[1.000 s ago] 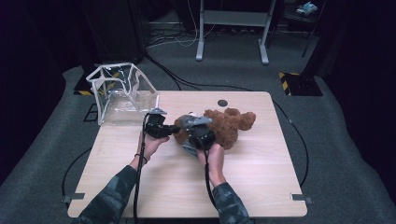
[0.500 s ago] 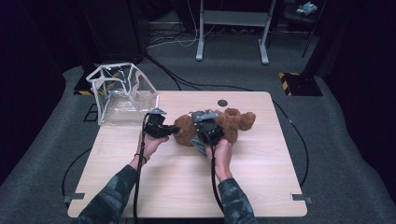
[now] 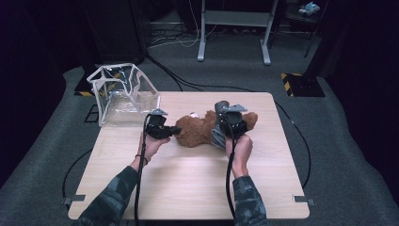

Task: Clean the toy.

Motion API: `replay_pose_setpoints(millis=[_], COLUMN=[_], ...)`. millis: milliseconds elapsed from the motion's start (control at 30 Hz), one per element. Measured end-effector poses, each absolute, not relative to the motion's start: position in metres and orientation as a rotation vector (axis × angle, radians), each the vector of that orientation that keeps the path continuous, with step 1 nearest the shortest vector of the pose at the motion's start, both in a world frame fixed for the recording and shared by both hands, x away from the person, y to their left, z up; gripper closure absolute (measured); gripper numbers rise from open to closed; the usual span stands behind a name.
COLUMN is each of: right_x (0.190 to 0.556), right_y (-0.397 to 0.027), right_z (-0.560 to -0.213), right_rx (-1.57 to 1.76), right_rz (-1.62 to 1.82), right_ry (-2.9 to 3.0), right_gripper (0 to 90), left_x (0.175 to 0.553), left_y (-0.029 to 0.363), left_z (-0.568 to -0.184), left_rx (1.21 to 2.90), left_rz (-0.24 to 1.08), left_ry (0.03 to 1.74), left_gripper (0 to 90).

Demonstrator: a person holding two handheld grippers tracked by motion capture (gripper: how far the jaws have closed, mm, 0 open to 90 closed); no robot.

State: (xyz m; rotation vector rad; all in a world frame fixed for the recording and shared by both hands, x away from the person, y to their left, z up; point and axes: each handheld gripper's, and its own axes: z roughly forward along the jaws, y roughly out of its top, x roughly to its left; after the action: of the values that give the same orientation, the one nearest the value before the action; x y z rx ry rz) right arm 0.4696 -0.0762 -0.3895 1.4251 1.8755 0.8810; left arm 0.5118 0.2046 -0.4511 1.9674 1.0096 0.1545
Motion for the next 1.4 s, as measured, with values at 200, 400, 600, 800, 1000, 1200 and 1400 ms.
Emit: replay_pose_setpoints(millis=[200, 400, 600, 800, 1000, 1200, 1400], right_x=[0.446, 0.433, 0.449, 0.464, 0.462, 0.459, 0.448], right_y=[-0.068, -0.009, 0.022, 0.020, -0.014, -0.051, -0.093], right_z=[-0.389, -0.431, -0.463, -0.472, -0.468, -0.466, -0.466], right_rx=[1.333, 1.240, 1.204, 1.238, 1.372, 1.435, 1.503], right_rz=[0.973, 0.998, 1.009, 0.978, 0.913, 0.888, 0.827], right_ry=[1.939, 2.184, 2.309, 2.321, 2.228, 2.168, 2.091], right_gripper=[74.8, 74.6, 74.1, 74.4, 74.4, 74.5, 74.4], left_x=[0.511, 0.512, 0.513, 0.514, 0.515, 0.515, 0.515], left_y=[0.204, 0.203, 0.203, 0.204, 0.204, 0.204, 0.204], left_z=[-0.451, -0.451, -0.452, -0.452, -0.452, -0.452, -0.452], left_rx=[1.961, 1.965, 1.955, 1.960, 1.955, 1.957, 1.958], left_rz=[0.144, 0.147, 0.123, 0.130, 0.131, 0.127, 0.129], left_ry=[1.028, 1.032, 1.036, 1.036, 1.036, 1.031, 1.033], left_gripper=[82.7, 82.7, 82.8, 82.7, 82.7, 82.6, 82.5])
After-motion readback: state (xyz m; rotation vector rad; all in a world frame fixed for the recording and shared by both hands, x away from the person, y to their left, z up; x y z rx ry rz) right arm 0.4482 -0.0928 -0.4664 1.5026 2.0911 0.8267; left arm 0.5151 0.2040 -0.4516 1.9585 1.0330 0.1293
